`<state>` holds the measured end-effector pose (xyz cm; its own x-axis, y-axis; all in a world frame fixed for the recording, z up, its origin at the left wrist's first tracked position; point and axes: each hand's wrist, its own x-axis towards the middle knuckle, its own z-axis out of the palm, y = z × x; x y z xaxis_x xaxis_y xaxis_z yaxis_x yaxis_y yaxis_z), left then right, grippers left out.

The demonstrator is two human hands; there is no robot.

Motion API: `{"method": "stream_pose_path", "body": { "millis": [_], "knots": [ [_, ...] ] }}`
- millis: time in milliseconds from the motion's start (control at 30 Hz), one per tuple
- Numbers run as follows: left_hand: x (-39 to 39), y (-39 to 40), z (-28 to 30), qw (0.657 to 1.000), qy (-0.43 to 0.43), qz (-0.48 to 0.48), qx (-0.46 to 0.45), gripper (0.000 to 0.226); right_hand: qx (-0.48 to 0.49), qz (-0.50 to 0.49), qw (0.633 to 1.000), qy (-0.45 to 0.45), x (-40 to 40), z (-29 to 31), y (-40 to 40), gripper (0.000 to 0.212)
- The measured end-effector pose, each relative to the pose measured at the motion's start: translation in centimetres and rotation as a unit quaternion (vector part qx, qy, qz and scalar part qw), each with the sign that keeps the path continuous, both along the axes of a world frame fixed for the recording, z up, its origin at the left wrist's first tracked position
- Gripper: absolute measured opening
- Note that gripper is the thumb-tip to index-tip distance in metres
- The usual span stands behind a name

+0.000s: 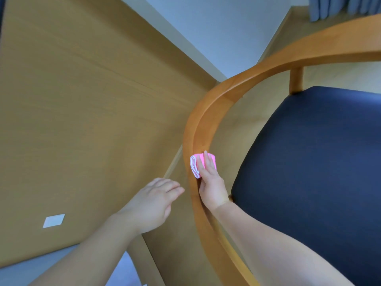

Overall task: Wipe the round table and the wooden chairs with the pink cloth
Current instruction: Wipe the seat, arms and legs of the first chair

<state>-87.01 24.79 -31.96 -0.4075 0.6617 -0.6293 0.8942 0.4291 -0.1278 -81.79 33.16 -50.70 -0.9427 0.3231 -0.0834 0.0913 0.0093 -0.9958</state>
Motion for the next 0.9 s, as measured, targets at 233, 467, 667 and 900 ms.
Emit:
{"method": "stream_pose_path", "body": {
  "millis": [233,467,667,900],
  "knots": [
    [1.1,-1.5,0.0,1.0,0.007,0.015,0.006,0.05,0.022,0.096,0.995,0.018,4.4,-1.2,-1.0,0.068],
    [1.6,-3.2,-0.3,0.998,0.02,0.04,0.035,0.047,-0.019,-0.061,0.995,-0.08,-4.8,0.9,4.2,0.069],
    [2.6,-5.5,-0.6,0.996,0.006,0.082,0.044,0.048,-0.038,-0.025,0.996,-0.071,-2.5,0.8,2.2,0.069],
    [7.1,-6.8,-1.4,0.992,0.012,0.084,0.091,0.048,0.001,0.157,0.986,-0.054,7.2,-0.2,-1.2,0.062]
  ]
}}
